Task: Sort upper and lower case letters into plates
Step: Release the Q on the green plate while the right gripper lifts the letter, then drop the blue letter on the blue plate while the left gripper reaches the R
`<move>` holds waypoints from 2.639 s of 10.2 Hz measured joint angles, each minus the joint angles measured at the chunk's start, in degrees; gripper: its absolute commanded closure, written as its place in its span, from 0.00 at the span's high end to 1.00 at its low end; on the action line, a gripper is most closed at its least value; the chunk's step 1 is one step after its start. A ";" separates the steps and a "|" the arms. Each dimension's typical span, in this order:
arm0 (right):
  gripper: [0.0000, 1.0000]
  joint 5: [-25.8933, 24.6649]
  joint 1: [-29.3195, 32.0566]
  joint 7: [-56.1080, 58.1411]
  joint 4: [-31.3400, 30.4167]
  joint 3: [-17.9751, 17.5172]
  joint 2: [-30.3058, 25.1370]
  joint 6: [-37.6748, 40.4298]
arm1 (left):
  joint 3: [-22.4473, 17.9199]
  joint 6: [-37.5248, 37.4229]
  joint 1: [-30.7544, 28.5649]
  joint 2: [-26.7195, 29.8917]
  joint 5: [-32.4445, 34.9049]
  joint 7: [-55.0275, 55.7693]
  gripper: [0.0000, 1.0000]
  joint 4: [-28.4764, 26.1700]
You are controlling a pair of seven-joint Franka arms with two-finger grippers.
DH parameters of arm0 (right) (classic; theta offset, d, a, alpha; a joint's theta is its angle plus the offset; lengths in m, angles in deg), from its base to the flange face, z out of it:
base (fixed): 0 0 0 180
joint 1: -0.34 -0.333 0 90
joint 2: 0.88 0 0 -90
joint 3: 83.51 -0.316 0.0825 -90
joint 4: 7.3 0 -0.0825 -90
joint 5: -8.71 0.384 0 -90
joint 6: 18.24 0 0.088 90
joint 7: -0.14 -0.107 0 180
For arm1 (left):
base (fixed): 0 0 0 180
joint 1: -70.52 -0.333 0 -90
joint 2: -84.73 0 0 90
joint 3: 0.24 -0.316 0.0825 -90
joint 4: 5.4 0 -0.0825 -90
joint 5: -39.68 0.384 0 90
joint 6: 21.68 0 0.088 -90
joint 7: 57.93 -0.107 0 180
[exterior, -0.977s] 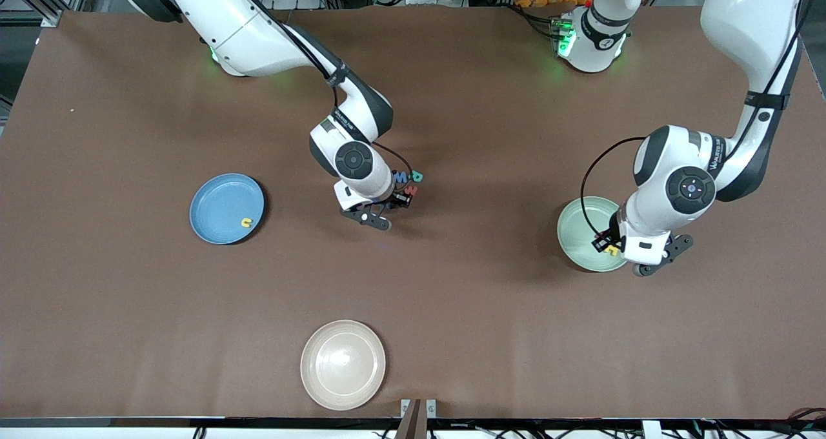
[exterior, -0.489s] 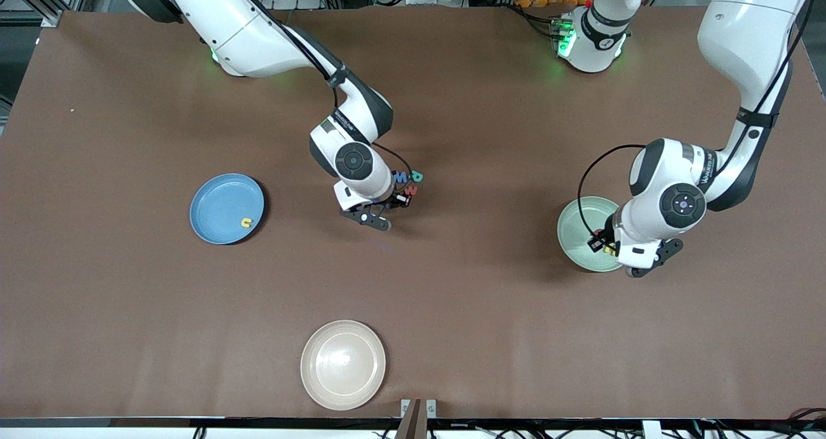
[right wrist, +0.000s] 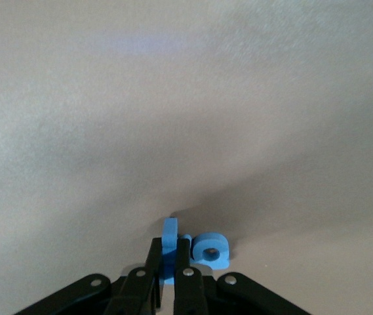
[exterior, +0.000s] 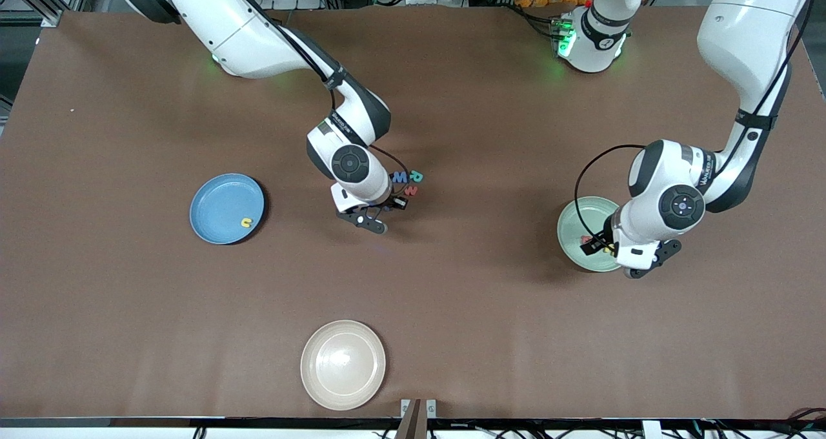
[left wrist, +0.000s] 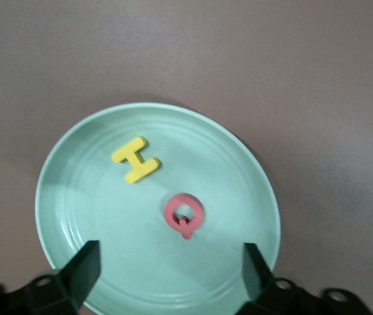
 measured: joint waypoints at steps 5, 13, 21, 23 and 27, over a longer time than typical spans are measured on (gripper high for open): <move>0.00 0.03 4.72 0.74 5.19 -1.79 -1.20 9.04 | 3.68 -1.00 2.42 0.16 0.00 6.76 1.00 0.16; 0.00 -0.26 40.68 28.94 3.56 -11.23 -6.37 33.32 | 4.92 -1.48 15.14 0.12 0.00 28.10 1.00 0.07; 1.00 -3.55 45.36 35.56 -4.18 -8.59 -6.47 29.33 | 4.95 -1.45 24.33 -1.25 -0.04 48.22 1.00 2.97; 1.00 -3.55 45.38 35.56 -4.29 -8.66 -6.56 29.22 | 4.95 -1.45 25.93 -2.92 -0.04 51.32 1.00 4.95; 1.00 -3.35 44.05 32.41 -3.34 -10.55 -9.00 29.94 | 4.93 -1.20 28.22 -4.94 -0.04 58.09 1.00 5.76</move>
